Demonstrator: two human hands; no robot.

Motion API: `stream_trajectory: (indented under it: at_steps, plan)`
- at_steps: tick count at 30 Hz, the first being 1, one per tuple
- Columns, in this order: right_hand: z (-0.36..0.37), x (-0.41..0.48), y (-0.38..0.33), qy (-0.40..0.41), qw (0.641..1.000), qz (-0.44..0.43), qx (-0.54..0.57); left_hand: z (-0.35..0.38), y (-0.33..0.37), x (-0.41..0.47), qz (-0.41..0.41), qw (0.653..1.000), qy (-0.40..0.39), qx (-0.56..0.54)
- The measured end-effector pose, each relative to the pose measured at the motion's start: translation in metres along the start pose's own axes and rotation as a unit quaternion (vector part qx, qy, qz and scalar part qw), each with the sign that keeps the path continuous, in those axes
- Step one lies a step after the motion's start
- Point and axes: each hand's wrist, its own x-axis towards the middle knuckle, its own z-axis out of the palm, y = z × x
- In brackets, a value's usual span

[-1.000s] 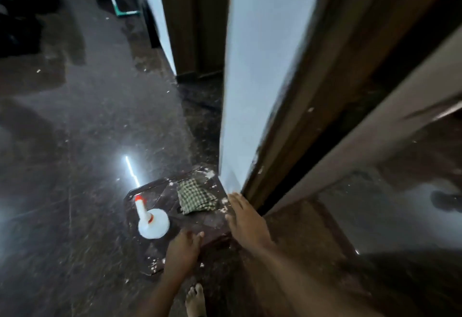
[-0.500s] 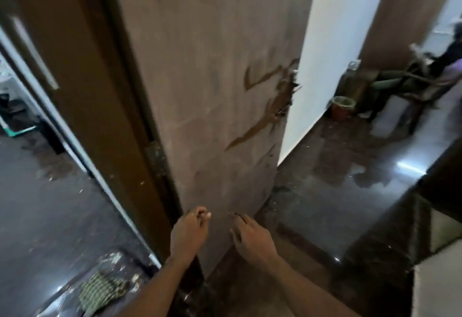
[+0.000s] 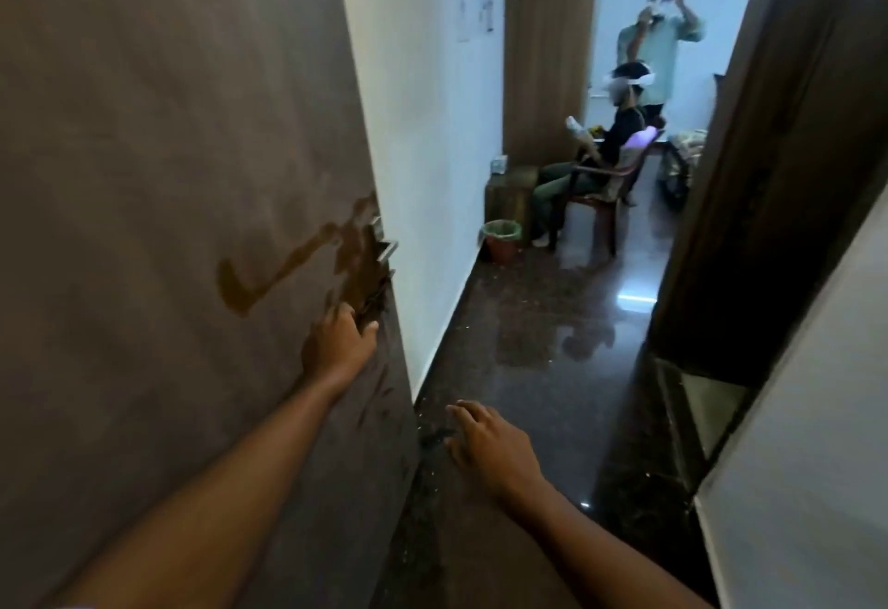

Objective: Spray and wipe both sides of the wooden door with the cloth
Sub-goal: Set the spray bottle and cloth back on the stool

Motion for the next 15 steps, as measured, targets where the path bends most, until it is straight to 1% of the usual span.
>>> stream_trajectory:
  at_steps: [4, 6, 7, 9, 11, 15]
  plan:
    - [-0.016, 0.058, 0.047, 0.001, 0.999, 0.030, -0.032, 0.041, 0.045, 0.112, 0.003, 1.000, -0.015, 0.000]
    - [-0.021, 0.079, 0.067, -0.019, 0.998, 0.044, -0.033, 0.060, 0.063, 0.159, -0.027, 0.999, -0.026, -0.022]
    - [-0.021, 0.093, 0.080, -0.032, 0.997, 0.053, -0.037, 0.077, 0.068, 0.190, -0.045, 0.998, -0.042, -0.028]
    - [-0.019, 0.112, 0.102, -0.052, 0.995, 0.075, -0.043, 0.108, 0.071, 0.240, -0.055, 0.994, -0.094, -0.002]
    - [-0.016, 0.120, 0.118, -0.070, 0.992, 0.095, -0.044, 0.139, 0.068, 0.280, -0.063, 0.990, -0.128, 0.019]
    - [-0.005, 0.124, 0.150, -0.086, 0.989, 0.114, -0.035, 0.173, 0.067, 0.320, -0.145, 0.970, -0.193, -0.033]
